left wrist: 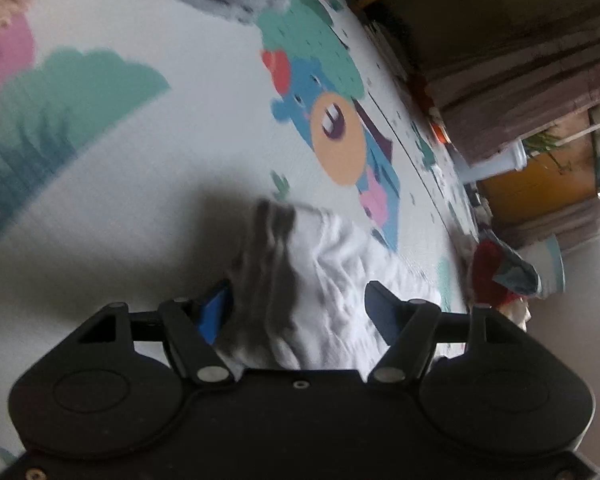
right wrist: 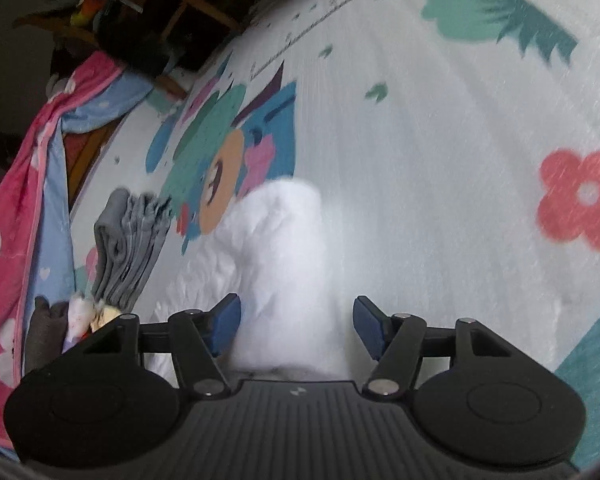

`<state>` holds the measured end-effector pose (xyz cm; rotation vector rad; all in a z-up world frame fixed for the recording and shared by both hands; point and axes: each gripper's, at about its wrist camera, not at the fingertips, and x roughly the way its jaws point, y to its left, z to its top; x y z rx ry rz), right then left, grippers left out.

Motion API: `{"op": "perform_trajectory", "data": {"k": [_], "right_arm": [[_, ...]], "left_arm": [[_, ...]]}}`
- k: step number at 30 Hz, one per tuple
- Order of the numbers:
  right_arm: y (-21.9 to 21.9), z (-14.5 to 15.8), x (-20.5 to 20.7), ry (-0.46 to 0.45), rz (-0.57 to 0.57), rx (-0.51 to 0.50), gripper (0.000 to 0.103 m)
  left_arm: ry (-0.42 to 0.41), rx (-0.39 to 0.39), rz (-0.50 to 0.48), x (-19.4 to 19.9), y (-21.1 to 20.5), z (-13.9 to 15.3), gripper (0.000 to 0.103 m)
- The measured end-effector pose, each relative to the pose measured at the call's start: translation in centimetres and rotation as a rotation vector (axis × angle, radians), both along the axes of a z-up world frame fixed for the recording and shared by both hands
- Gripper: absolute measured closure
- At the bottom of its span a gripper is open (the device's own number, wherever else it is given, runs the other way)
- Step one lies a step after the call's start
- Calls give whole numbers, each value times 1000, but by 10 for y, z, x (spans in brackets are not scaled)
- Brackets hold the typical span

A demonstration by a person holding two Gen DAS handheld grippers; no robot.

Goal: Fold clothes

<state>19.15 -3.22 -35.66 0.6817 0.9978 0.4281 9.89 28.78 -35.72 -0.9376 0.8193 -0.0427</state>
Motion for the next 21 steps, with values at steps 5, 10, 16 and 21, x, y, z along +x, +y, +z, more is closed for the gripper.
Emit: {"op": "perform_trajectory", "data": {"k": [5, 10, 16, 21], "right_arm": [[-12, -11, -2, 31, -56, 66, 68], [-5, -3, -1, 18, -15, 36, 50], [13, 4, -2, -37, 44, -76, 55], [8, 2, -6, -33, 26, -69, 61]], "left_arm": [[13, -28, -2, 2, -3, 0, 33], [17, 15, -53, 6, -11, 3, 34], [17, 94, -83, 7, -22, 5, 45], [34, 5, -76, -1, -25, -6, 66]]}}
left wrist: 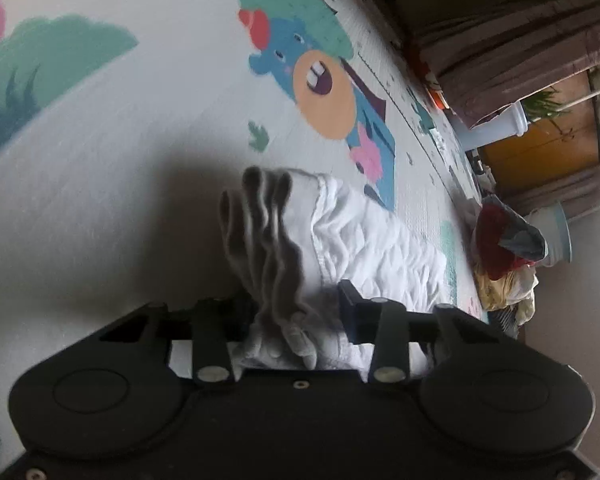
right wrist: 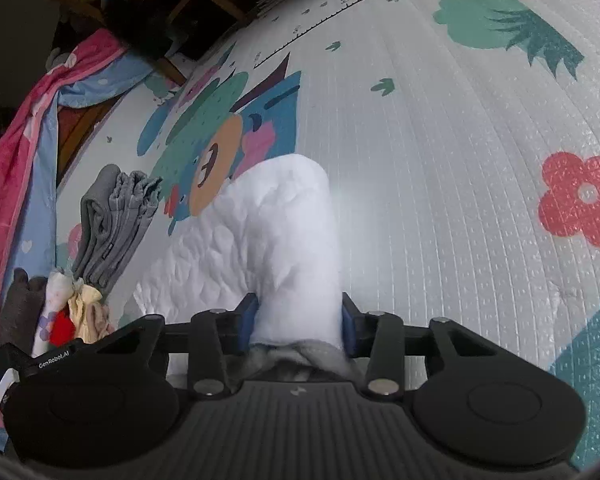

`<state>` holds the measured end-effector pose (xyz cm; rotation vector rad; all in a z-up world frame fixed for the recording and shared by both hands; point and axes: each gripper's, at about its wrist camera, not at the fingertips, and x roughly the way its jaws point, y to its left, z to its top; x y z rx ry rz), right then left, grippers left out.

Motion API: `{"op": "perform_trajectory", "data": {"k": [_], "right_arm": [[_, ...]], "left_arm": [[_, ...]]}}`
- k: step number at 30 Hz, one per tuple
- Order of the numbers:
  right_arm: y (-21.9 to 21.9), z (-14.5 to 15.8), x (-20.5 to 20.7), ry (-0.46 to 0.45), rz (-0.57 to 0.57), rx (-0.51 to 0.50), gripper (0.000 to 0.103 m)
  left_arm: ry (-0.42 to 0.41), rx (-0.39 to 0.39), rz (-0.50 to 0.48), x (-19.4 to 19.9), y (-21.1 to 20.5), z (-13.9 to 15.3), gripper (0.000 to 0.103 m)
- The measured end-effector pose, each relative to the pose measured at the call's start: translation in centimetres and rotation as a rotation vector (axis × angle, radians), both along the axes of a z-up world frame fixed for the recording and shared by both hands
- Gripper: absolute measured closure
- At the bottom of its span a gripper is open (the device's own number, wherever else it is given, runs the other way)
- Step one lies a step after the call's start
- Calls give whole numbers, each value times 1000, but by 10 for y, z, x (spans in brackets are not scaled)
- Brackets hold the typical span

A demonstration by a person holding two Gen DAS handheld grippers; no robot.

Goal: Fold clothes

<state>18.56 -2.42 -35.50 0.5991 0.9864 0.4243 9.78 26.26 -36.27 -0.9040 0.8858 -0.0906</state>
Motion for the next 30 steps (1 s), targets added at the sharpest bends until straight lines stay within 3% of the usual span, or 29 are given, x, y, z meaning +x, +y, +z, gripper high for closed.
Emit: {"op": "perform_trajectory", "data": {"k": [3, 6, 10, 15, 19, 24, 30], "right_arm": [[2, 1, -2, -8, -3, -17, 63], [0, 3, -1, 7, -12, 9, 68], [5, 23, 4, -51, 25, 31, 71], [31, 61, 31, -139, 59, 126, 71], [73, 96, 67, -204, 107, 202, 71], [150, 137, 126, -256, 147, 283, 71], [248, 165, 163, -285, 206, 297, 71]], "left_arm": [[-9, -42, 12, -3, 7, -8, 72], [-45, -16, -17, -5, 5, 3, 80], [-115, -31, -12, -6, 15, 27, 81], [-224, -2, 39, 1, 49, 77, 81], [-314, 57, 99, 12, 91, 125, 81], [-374, 185, 171, 35, 153, 184, 81], [-330, 288, 289, 65, 231, 208, 81]]}}
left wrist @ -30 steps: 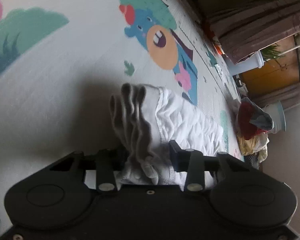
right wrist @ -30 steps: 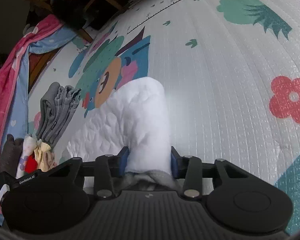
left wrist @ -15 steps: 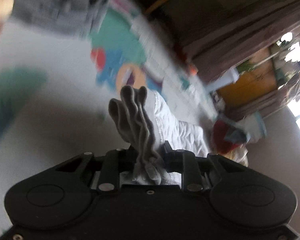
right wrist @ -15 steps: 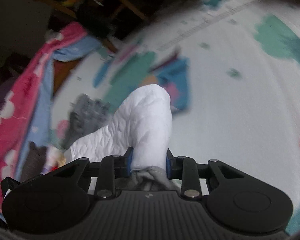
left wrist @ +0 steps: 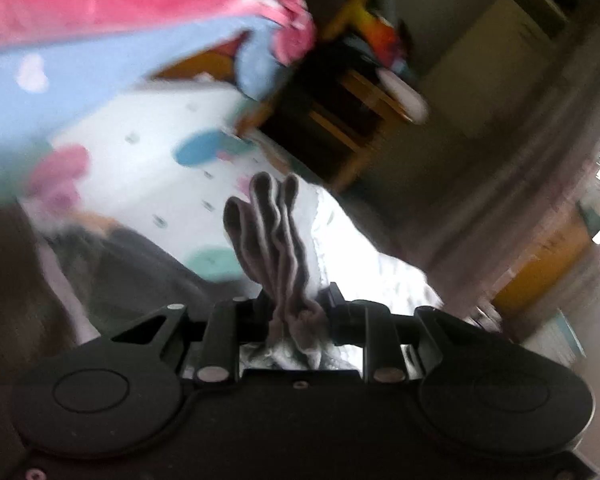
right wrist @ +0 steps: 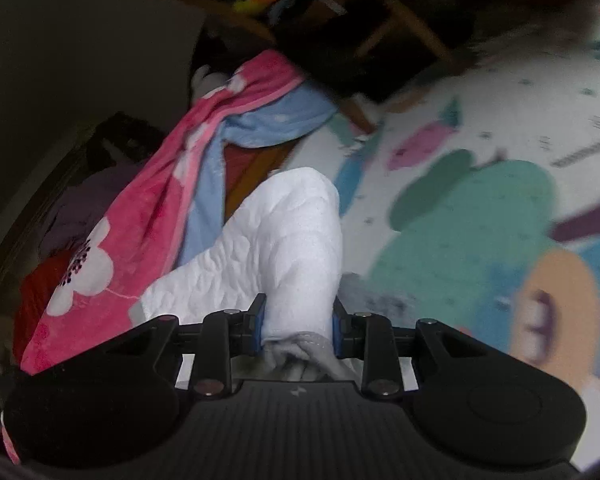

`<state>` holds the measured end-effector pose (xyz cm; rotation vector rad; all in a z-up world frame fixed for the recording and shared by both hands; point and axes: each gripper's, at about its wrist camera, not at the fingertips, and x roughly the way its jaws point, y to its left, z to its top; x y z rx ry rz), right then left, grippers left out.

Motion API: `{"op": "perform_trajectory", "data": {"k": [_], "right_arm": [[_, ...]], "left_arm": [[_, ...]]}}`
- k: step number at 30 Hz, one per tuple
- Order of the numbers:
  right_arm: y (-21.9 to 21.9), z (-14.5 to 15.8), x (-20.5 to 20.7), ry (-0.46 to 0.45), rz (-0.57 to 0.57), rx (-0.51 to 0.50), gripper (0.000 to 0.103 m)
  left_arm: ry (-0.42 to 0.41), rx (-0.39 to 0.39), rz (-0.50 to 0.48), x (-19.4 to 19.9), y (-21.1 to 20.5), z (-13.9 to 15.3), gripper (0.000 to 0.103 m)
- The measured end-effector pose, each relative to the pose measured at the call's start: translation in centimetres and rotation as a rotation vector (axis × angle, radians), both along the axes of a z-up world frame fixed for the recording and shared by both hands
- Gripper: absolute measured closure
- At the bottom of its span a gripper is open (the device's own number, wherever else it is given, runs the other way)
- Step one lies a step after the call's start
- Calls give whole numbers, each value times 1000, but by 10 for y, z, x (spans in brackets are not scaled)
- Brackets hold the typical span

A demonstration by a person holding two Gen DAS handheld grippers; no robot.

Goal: Fold clothes

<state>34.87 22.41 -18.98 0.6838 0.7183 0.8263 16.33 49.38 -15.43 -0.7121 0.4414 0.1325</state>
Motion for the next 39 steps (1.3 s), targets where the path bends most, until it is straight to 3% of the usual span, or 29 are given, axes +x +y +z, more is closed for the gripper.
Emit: {"op": "perform_trajectory", "data": {"k": [9, 17, 19, 20, 22, 23, 26, 28, 30, 33, 34, 35, 39], "right_arm": [[65, 18, 30, -75, 124, -97, 71], [87, -8, 41, -30, 123, -144, 71], [95, -16, 41, -32, 125, -217, 64], [101, -19, 39, -42, 120, -292, 62], [110, -24, 34, -70, 106, -422, 57], [108, -23, 31, -99, 99, -437, 57], [92, -12, 22, -193, 53, -411, 57], [86, -4, 16, -252, 52, -395, 57], [85, 3, 8, -328, 60, -397, 57], [89, 9, -2, -424, 89, -422, 81], [97, 7, -3, -435, 120, -455, 81], [106, -3, 0, -401, 147, -502, 81], [128, -51, 24, -156, 208, -657, 79]], "left_arm": [[63, 53, 41, 8, 43, 1, 81], [177, 153, 92, 27, 47, -18, 79], [239, 227, 116, 34, 41, -21, 71], [293, 312, 121, 39, 33, -22, 62], [373, 491, 130, 47, 16, -21, 56], [362, 545, 137, 46, 10, -17, 55], [303, 606, 145, 40, -4, -3, 55], [271, 612, 105, 38, -19, 0, 55], [247, 557, 56, 41, -34, -4, 55], [251, 417, 17, 48, -51, -28, 55], [276, 411, 24, 53, -58, -37, 55], [305, 408, 38, 59, -62, -48, 55], [461, 272, 47, 82, -58, -105, 55]]}}
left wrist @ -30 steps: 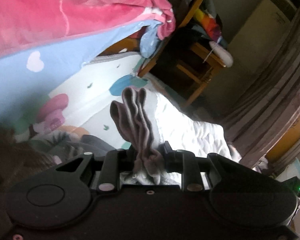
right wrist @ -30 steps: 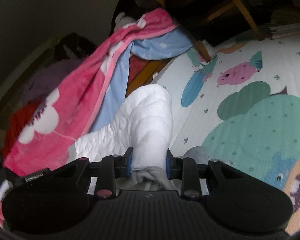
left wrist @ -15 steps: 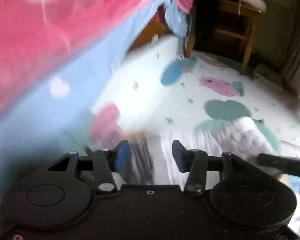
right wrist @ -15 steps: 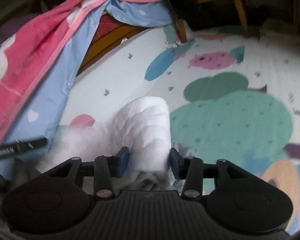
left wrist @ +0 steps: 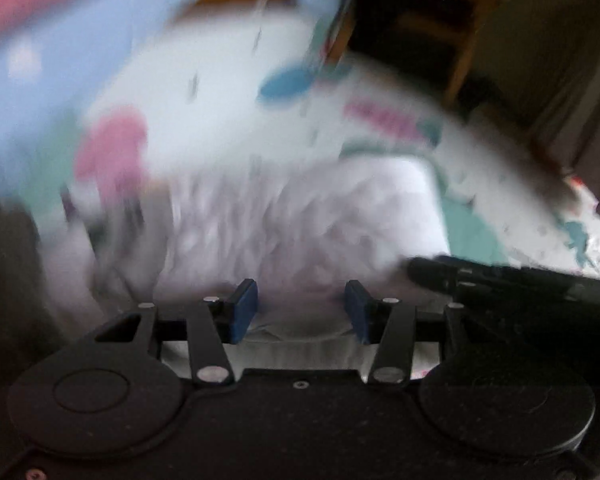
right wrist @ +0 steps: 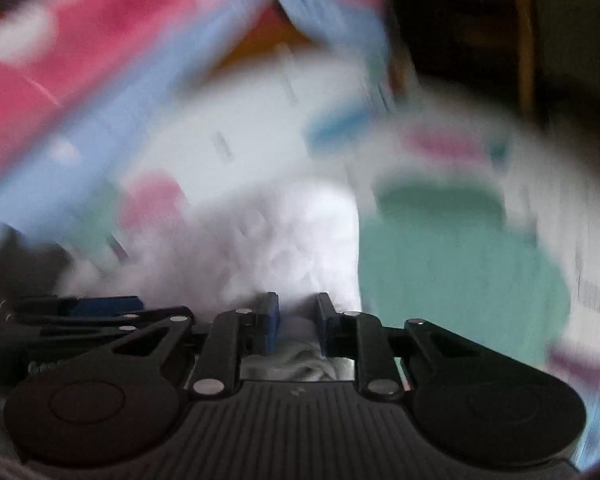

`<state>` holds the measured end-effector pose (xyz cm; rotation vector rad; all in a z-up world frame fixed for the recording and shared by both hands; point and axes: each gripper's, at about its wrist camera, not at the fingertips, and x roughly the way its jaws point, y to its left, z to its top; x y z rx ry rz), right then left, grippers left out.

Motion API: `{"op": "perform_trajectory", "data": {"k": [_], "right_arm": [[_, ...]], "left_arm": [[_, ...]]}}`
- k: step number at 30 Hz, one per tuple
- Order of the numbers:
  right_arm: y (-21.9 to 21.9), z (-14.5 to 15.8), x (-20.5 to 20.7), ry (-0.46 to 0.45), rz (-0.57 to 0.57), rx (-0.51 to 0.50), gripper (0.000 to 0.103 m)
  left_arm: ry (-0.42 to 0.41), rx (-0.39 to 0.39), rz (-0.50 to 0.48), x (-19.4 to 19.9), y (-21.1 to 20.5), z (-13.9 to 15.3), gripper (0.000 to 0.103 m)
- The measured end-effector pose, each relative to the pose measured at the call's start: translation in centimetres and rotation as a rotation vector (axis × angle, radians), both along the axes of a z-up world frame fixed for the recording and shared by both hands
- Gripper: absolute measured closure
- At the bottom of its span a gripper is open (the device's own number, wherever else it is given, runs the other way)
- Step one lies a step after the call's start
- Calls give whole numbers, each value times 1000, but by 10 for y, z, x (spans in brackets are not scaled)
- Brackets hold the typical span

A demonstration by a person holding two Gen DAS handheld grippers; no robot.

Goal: Fold clothes

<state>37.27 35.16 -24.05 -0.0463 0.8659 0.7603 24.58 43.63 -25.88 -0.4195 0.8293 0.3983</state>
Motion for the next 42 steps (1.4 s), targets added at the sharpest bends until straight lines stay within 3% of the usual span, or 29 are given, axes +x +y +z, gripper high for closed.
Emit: {"op": "perform_trajectory", "data": {"k": [1, 3, 5, 7, 11, 15, 17, 21, 24, 26, 32, 37, 42], "right_arm": [[-2, -3, 3, 23, -3, -2, 80], [-15, 8, -1, -17, 28, 32, 80], [-31, 22, -8, -76, 54, 67, 76], [-53, 30, -10, -74, 50, 96, 69], [-111, 35, -19, -1, 6, 105, 63], [-184, 41, -58, 20, -3, 49, 27], [-225, 46, -82, 25, -11, -3, 23], [-306, 81, -121, 25, -126, -90, 13], [-368, 127, -150, -1, -227, -125, 4], [-400, 160, -166, -40, -271, -136, 0], [-476, 253, -212, -176, -409, -210, 0], [-522, 296, -253, -186, -524, -165, 0], [-546, 310, -287, -193, -610, -133, 0]], "left_arm": [[2, 2, 1, 0, -1, -5, 53], [-34, 68, -34, -6, -12, 6, 53], [-85, 124, -54, -16, -20, 16, 52], [-117, 140, -41, -28, -25, 22, 52], [-169, 104, -42, -55, -45, 26, 43], [-175, 45, -113, -74, -88, 23, 32], [-171, -19, -161, -86, -109, 23, 26], [-119, -89, -285, -102, -152, 34, 26], [-97, -90, -361, -109, -183, 70, 26], [-92, -25, -444, -110, -209, 110, 18], [-91, 172, -644, -115, -289, 239, 12], [-74, 290, -646, -133, -350, 317, 9], [-114, 331, -594, -159, -405, 348, 5]]}}
